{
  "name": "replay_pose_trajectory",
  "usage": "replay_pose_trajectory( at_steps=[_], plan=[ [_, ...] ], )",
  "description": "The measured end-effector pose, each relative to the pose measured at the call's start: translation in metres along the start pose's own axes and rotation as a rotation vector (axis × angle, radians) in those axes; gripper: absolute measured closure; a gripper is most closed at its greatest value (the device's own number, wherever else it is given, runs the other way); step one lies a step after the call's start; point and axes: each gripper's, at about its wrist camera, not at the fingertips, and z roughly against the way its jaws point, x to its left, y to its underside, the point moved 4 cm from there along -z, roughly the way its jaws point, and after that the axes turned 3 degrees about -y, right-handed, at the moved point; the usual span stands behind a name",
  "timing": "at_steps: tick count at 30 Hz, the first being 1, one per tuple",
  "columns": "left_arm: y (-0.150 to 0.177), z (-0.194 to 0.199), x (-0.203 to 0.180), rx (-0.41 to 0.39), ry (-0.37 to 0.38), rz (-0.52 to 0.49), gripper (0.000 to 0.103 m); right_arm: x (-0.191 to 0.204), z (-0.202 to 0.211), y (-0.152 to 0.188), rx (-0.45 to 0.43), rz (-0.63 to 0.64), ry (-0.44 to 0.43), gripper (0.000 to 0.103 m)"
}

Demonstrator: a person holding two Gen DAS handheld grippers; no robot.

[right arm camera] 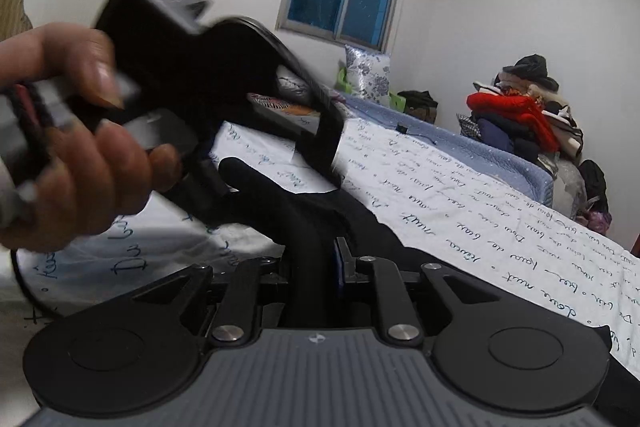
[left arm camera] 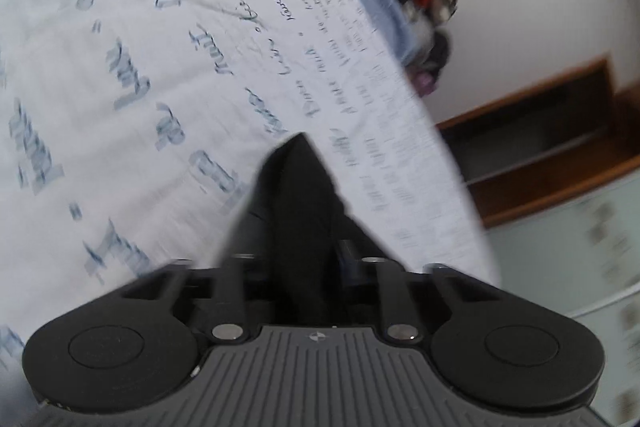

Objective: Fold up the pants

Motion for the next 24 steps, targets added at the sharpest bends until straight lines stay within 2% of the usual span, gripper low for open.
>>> replay_pose_trajectory(
  at_steps=[2,4,6,9,11,13,14,15,16,19,22,24],
  plan=[
    [-0.001,-0.006,0.000,0.002,-0.038,-0.036,0.082,0.003,-0.007,0.001,0.040,0.016,-0.011,0.086],
    [-0.003,-0.007,0.007,0.007,-0.050,-0.035,0.081,0.006,-0.010,0.001,0.068,0.032,-0.012,0.075],
    [-0.004,-0.007,0.012,0.004,-0.043,-0.021,0.079,0.005,-0.003,0.001,0.074,0.017,-0.027,0.071],
    [-0.002,0.005,0.006,-0.031,-0.081,-0.072,0.080,-0.009,0.028,0.001,0.094,-0.118,-0.085,0.070],
    [0.005,0.022,-0.010,-0.074,-0.134,-0.176,0.082,-0.033,0.063,0.005,0.057,-0.289,-0.128,0.061],
    [0.012,0.032,-0.039,-0.132,-0.166,-0.300,0.084,-0.066,0.102,0.013,-0.003,-0.472,-0.144,0.024],
    [0.015,0.037,-0.055,-0.155,-0.170,-0.356,0.084,-0.085,0.120,0.020,-0.029,-0.556,-0.135,0.016],
    [0.020,0.041,-0.072,-0.173,-0.166,-0.403,0.084,-0.103,0.135,0.028,-0.044,-0.630,-0.119,0.012],
    [0.025,0.045,-0.090,-0.186,-0.151,-0.443,0.082,-0.120,0.148,0.038,-0.048,-0.707,-0.104,0.012],
    [0.056,0.043,-0.150,-0.189,-0.060,-0.549,0.082,-0.171,0.183,0.075,-0.056,-0.962,-0.056,0.012],
    [0.101,0.028,-0.199,-0.136,0.031,-0.619,0.083,-0.206,0.217,0.111,-0.133,-1.167,-0.011,0.012],
    [0.137,0.010,-0.220,-0.086,0.080,-0.652,0.087,-0.221,0.234,0.130,-0.157,-1.264,0.015,0.012]
  ],
)
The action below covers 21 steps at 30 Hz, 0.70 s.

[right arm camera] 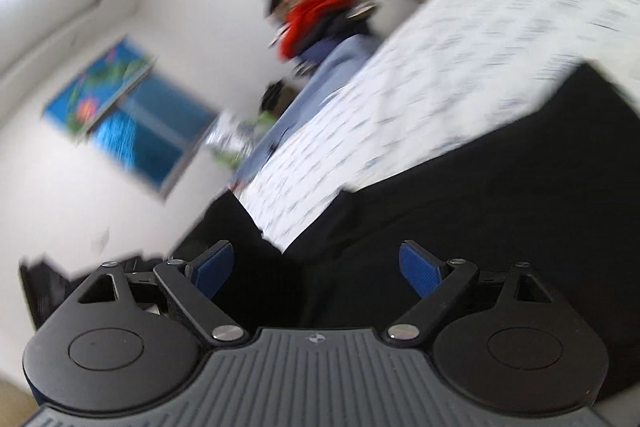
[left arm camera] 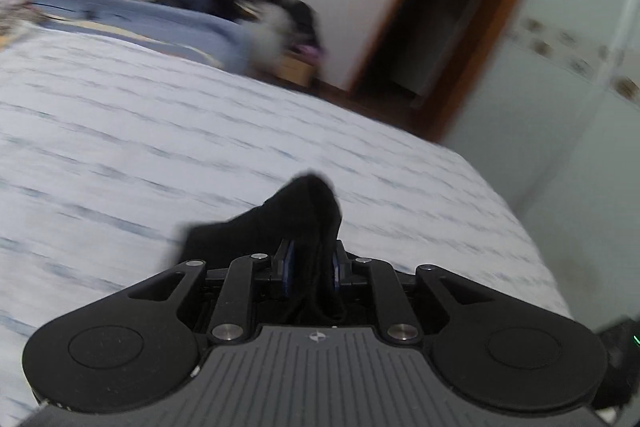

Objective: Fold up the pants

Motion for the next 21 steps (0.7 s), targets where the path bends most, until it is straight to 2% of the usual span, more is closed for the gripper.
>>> replay_pose_trajectory(
  at_steps=[1,2,3,5,7,8,9,13,15,18,19,20,21],
  plan=[
    [0.011,-0.011,-0.015,0.026,0.030,-0.003,0.093,-0.008,0.006,-0.004,-0.004,-0.030,0.010,0.012],
    [0.023,-0.023,-0.027,0.060,0.069,0.005,0.103,-0.016,0.009,-0.007,-0.006,-0.057,0.012,0.012],
    [0.035,-0.035,-0.041,0.092,0.094,0.009,0.103,-0.025,0.011,-0.007,0.001,-0.094,0.013,0.012],
    [0.061,-0.062,-0.059,0.159,0.095,-0.005,0.103,-0.044,0.012,-0.008,0.033,-0.181,-0.001,0.013],
    [0.085,-0.086,-0.055,0.242,0.099,0.025,0.101,-0.049,0.015,-0.008,0.026,-0.213,-0.035,0.013],
    [0.094,-0.088,-0.050,0.280,0.122,0.061,0.094,-0.049,0.017,-0.010,0.028,-0.227,-0.040,0.013],
    [0.099,-0.085,-0.047,0.294,0.154,0.090,0.094,-0.048,0.017,-0.011,0.037,-0.237,-0.043,0.013],
    [0.089,-0.027,-0.035,0.167,0.214,0.075,0.091,-0.037,0.007,-0.015,0.101,-0.260,-0.102,0.012],
    [0.081,0.001,-0.022,0.094,0.204,0.072,0.088,-0.030,-0.005,-0.015,0.152,-0.262,-0.124,0.012],
    [0.074,0.035,0.011,-0.034,0.108,0.085,0.071,-0.018,-0.033,-0.009,0.247,-0.230,-0.107,0.012],
    [0.073,0.043,0.024,-0.065,0.072,0.097,0.062,-0.015,-0.040,-0.005,0.287,-0.217,-0.090,0.012],
    [0.074,0.050,0.037,-0.088,0.043,0.118,0.057,-0.012,-0.052,0.000,0.332,-0.202,-0.071,0.012],
    [0.076,0.053,0.051,-0.101,0.020,0.152,0.056,-0.008,-0.061,0.006,0.374,-0.180,-0.052,0.012]
  ],
)
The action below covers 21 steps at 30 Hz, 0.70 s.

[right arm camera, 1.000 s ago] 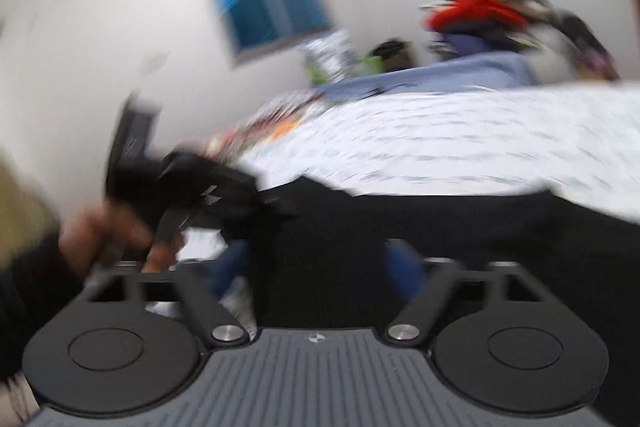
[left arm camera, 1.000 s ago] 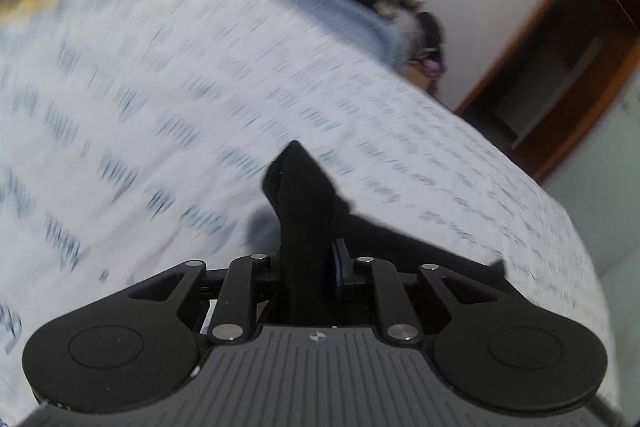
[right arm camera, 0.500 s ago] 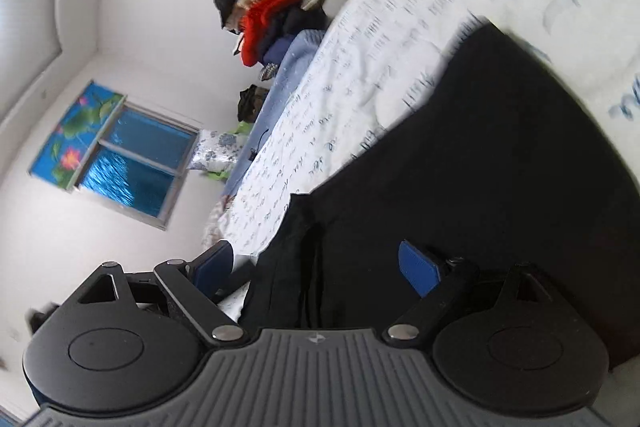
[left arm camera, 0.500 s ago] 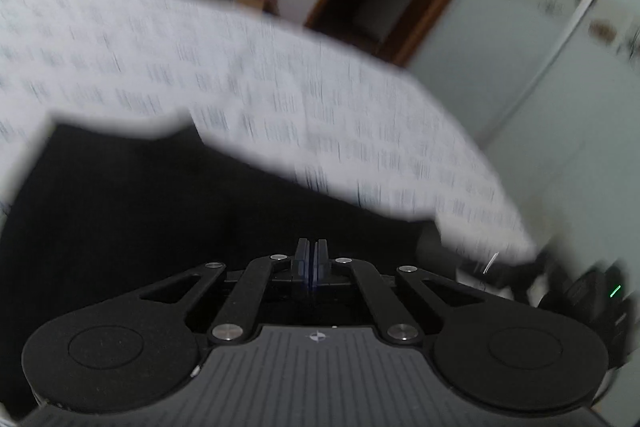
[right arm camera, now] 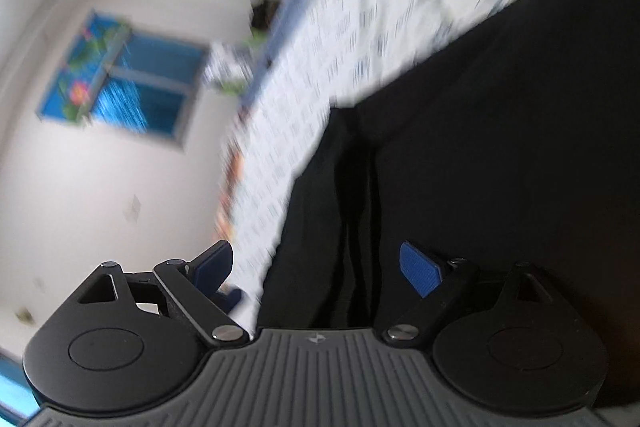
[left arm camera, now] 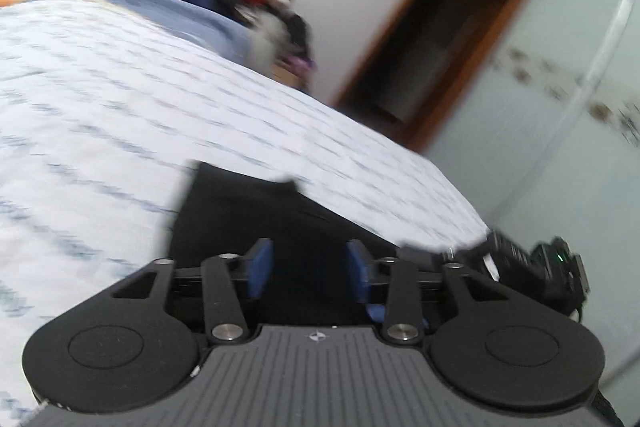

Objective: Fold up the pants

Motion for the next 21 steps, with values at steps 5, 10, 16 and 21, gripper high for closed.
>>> replay_pose_trajectory(
  at_steps=[5,10,16,21],
  plan=[
    [0.005,0.006,0.048,0.010,-0.040,0.124,0.056,0.017,-0.033,0.011,0.115,0.077,0.055,0.002],
    [0.007,0.003,0.054,0.021,-0.043,0.141,0.051,0.027,-0.046,0.019,0.130,0.089,-0.003,0.023],
    [0.006,0.015,0.059,0.003,-0.044,0.163,0.043,0.016,-0.058,0.031,0.135,0.142,0.046,0.079],
    [0.000,0.025,0.058,-0.036,-0.052,0.192,0.036,0.030,-0.046,0.025,0.099,0.156,-0.023,0.088]
  ],
)
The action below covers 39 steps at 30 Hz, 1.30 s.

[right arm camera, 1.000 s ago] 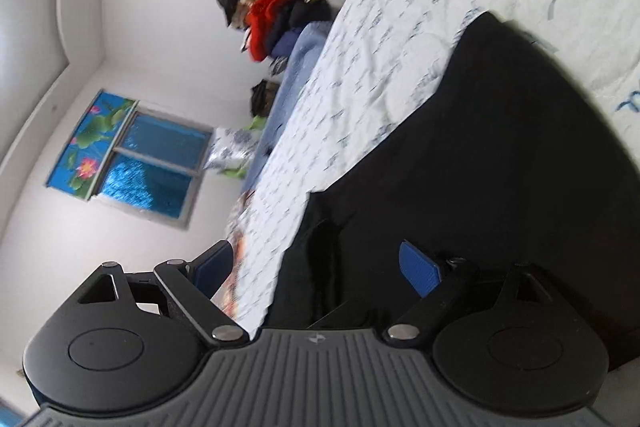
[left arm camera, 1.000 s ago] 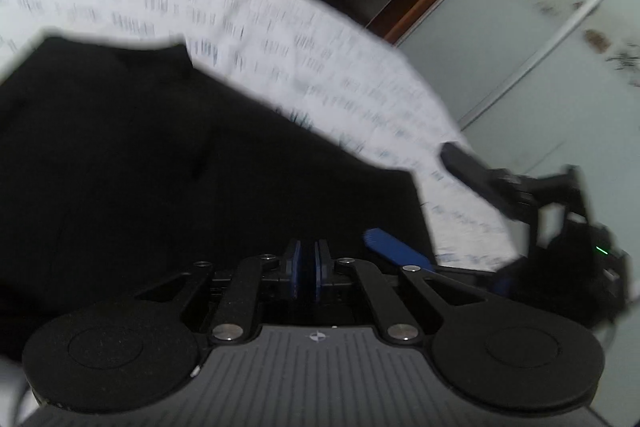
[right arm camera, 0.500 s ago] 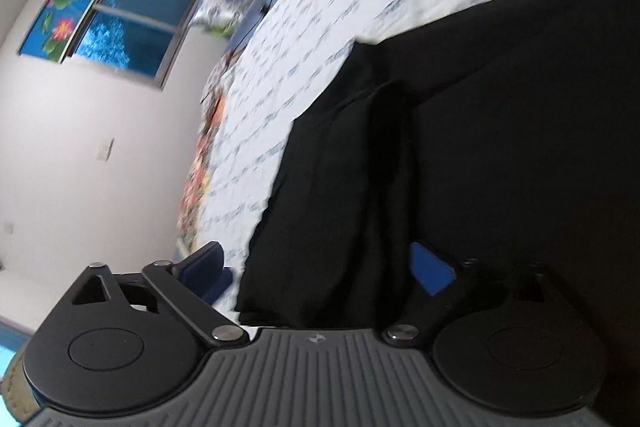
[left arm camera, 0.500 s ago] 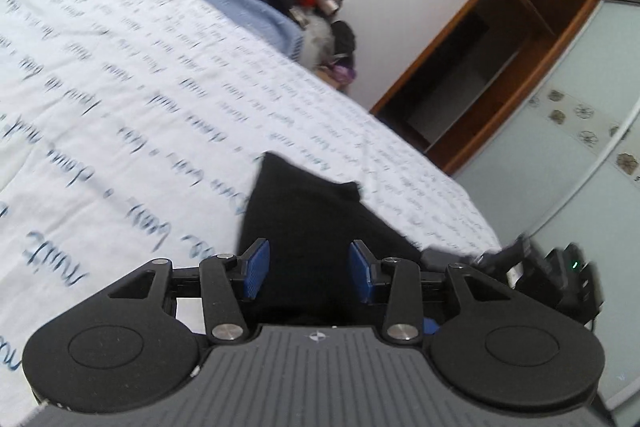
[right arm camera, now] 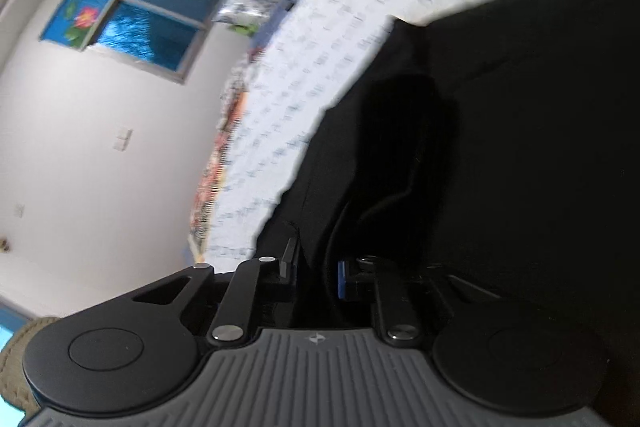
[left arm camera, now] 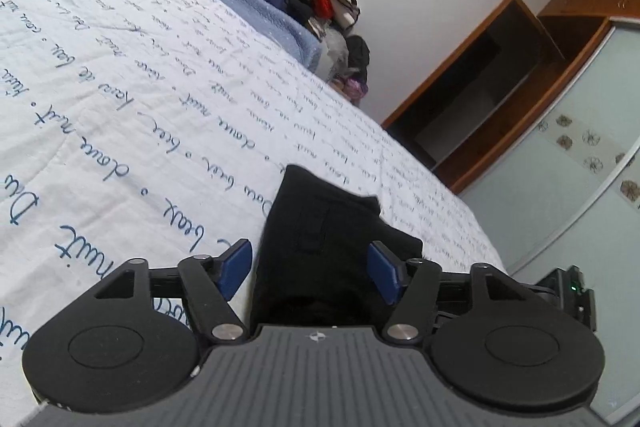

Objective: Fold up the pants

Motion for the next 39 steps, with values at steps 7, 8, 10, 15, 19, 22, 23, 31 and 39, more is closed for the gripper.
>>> replay_pose_trajectory(
  at_steps=[7,8,10,15,19,22,23,31,39],
  plan=[
    [-0.011,0.011,-0.024,-0.024,0.053,-0.035,0.031,0.018,0.039,-0.024,-0.047,0.051,-0.052,0.089],
    [-0.012,0.011,-0.030,-0.024,0.068,-0.048,0.031,0.018,0.049,-0.027,-0.060,0.060,-0.048,0.090],
    [-0.012,0.012,-0.045,-0.025,0.096,-0.082,0.031,0.019,0.076,-0.034,-0.087,0.078,-0.035,0.092],
    [0.000,-0.003,-0.073,-0.008,0.151,-0.146,0.025,-0.003,0.146,-0.039,-0.139,0.061,0.032,0.091],
    [0.014,-0.023,-0.077,0.050,0.139,-0.125,0.025,-0.047,0.150,-0.030,-0.107,-0.093,0.130,0.079],
    [0.021,-0.028,-0.075,0.086,0.122,-0.145,0.025,-0.078,0.142,-0.023,-0.087,-0.184,0.173,0.079],
    [0.023,-0.026,-0.074,0.086,0.122,-0.153,0.025,-0.085,0.142,-0.021,-0.090,-0.206,0.170,0.079],
    [0.029,-0.028,-0.075,0.109,0.116,-0.172,0.025,-0.080,0.126,-0.017,-0.052,-0.174,0.146,0.072],
    [0.031,-0.028,-0.089,0.104,0.138,-0.223,0.022,-0.051,0.137,-0.022,-0.060,-0.009,0.151,0.087]
  ],
)
